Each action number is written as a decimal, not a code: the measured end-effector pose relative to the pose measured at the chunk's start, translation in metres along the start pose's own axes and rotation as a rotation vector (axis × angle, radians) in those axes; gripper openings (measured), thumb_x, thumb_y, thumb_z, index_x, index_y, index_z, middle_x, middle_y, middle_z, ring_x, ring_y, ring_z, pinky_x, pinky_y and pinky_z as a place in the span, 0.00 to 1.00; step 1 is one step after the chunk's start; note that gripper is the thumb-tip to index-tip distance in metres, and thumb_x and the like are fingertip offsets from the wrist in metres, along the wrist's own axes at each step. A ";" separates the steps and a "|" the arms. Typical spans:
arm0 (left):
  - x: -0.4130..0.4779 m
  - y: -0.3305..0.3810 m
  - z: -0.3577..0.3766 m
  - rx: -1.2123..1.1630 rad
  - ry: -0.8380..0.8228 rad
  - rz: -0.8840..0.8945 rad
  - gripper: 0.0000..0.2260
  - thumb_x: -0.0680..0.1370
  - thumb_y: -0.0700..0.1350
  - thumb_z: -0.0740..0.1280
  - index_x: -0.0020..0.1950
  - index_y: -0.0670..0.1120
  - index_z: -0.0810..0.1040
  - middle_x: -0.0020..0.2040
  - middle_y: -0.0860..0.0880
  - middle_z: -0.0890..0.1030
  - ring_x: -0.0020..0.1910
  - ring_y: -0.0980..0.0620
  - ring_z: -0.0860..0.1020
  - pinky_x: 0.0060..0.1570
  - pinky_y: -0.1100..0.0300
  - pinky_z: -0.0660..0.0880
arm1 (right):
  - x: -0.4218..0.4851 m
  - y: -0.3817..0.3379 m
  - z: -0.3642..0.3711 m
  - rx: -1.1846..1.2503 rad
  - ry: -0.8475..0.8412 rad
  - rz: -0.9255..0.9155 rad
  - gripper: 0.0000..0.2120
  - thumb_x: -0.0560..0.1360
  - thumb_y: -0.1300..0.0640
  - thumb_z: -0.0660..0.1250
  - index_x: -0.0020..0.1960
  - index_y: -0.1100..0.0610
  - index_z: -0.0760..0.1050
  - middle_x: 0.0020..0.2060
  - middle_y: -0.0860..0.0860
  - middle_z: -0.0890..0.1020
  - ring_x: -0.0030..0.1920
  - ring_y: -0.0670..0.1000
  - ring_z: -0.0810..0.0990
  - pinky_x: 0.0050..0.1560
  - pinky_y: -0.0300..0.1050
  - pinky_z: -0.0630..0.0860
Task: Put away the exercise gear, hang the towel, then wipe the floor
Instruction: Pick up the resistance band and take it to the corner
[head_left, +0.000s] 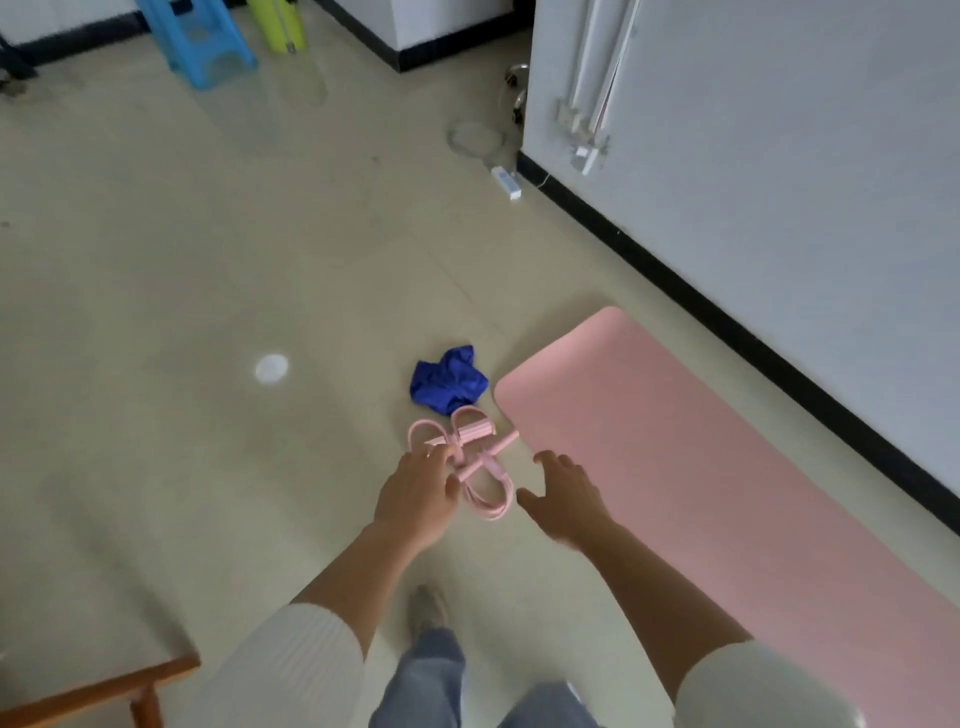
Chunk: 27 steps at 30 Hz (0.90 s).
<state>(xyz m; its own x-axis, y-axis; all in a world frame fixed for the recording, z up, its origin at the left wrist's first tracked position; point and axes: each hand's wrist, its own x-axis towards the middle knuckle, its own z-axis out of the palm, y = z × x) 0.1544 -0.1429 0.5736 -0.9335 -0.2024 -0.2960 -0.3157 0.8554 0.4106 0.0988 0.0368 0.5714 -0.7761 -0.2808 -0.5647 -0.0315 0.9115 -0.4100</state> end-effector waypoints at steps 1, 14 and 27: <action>0.020 -0.015 0.004 -0.001 -0.018 -0.005 0.15 0.79 0.46 0.61 0.65 0.46 0.70 0.60 0.46 0.74 0.59 0.46 0.73 0.56 0.54 0.70 | 0.018 -0.005 0.007 0.014 -0.008 0.015 0.23 0.77 0.48 0.63 0.68 0.55 0.64 0.65 0.54 0.71 0.66 0.56 0.68 0.63 0.52 0.69; 0.237 -0.218 0.278 0.008 -0.098 0.025 0.18 0.77 0.45 0.63 0.66 0.43 0.72 0.59 0.44 0.76 0.60 0.43 0.72 0.58 0.52 0.71 | 0.310 0.084 0.235 -0.047 -0.121 0.104 0.24 0.78 0.48 0.61 0.72 0.49 0.62 0.66 0.50 0.71 0.64 0.52 0.70 0.65 0.50 0.68; 0.406 -0.334 0.474 0.191 -0.018 -0.044 0.19 0.69 0.39 0.69 0.58 0.40 0.71 0.50 0.40 0.78 0.52 0.37 0.76 0.47 0.46 0.74 | 0.523 0.183 0.399 -0.102 -0.015 0.066 0.25 0.75 0.47 0.66 0.68 0.54 0.65 0.58 0.51 0.74 0.57 0.52 0.73 0.59 0.49 0.72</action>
<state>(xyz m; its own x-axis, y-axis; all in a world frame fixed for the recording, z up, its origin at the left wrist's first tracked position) -0.0387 -0.2846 -0.0927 -0.9157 -0.2345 -0.3264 -0.3166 0.9211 0.2266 -0.0617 -0.0633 -0.0850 -0.7692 -0.2229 -0.5989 -0.0449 0.9537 -0.2973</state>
